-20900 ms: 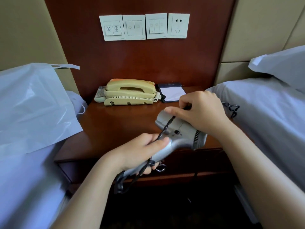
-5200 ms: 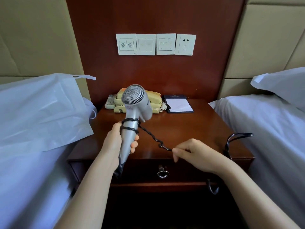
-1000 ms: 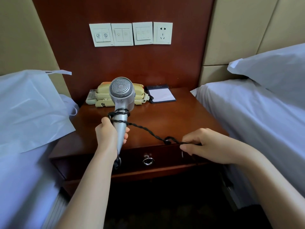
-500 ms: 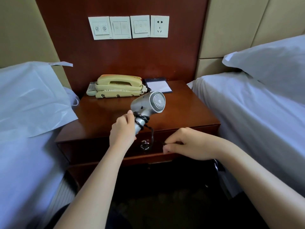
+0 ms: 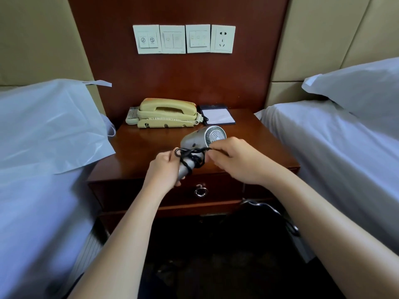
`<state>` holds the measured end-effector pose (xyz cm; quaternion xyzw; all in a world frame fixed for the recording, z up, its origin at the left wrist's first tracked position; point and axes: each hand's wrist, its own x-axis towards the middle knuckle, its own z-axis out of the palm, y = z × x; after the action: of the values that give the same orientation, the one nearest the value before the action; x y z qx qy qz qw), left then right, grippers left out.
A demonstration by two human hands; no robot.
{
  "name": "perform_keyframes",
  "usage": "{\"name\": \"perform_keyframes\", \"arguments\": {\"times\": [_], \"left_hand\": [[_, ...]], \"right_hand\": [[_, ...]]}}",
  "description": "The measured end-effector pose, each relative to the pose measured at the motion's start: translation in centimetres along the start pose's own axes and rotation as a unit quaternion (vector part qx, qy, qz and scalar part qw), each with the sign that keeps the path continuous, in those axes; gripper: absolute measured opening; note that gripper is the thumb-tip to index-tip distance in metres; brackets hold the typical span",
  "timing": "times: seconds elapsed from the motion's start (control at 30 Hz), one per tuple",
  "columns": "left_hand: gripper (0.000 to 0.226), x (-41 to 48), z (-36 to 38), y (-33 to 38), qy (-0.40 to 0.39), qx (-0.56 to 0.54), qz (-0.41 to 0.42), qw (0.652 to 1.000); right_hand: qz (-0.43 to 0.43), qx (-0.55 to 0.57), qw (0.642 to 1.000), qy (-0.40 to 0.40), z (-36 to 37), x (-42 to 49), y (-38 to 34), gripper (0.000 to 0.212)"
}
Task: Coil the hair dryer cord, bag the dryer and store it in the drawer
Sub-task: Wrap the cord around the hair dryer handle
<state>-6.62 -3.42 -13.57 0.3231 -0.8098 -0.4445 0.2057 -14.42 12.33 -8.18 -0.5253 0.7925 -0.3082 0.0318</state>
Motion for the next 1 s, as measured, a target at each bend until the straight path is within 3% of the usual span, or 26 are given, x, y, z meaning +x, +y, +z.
{"name": "perform_keyframes", "arguments": {"times": [0.23, 0.4, 0.5, 0.6, 0.77, 0.9, 1.0], "left_hand": [[0.042, -0.5, -1.1, -1.0, 0.003, 0.131, 0.064, 0.989], [0.036, -0.7, -1.5, -0.7, -0.057, 0.115, 0.059, 0.990], [0.043, -0.6, -1.5, -0.7, -0.074, 0.123, 0.051, 0.988], [0.047, -0.5, -1.4, -0.7, -0.042, 0.173, 0.043, 0.983], [0.068, -0.7, -0.6, -0.2, -0.039, 0.254, 0.046, 0.965], [0.058, -1.1, 0.0, 0.8, -0.033, 0.265, 0.061, 0.962], [0.051, -1.3, 0.2, 1.2, -0.013, 0.284, 0.076, 0.956]], "right_hand": [[0.055, 0.002, 0.998, -0.032, 0.6, 1.8, 0.7, 0.004], [0.053, -0.150, 0.987, 0.019, 1.3, 2.8, 0.5, 0.013], [0.049, -0.199, 0.979, -0.001, 1.4, 3.1, 0.6, 0.021], [0.004, -0.170, 0.984, -0.048, 0.9, 2.7, 0.0, 0.019], [-0.062, -0.107, 0.991, -0.046, 1.2, 2.8, -0.8, 0.017], [-0.091, -0.074, 0.992, -0.052, 1.4, 3.2, -1.4, 0.036], [-0.127, -0.039, 0.991, -0.009, 0.8, 3.5, -1.9, 0.036]]}}
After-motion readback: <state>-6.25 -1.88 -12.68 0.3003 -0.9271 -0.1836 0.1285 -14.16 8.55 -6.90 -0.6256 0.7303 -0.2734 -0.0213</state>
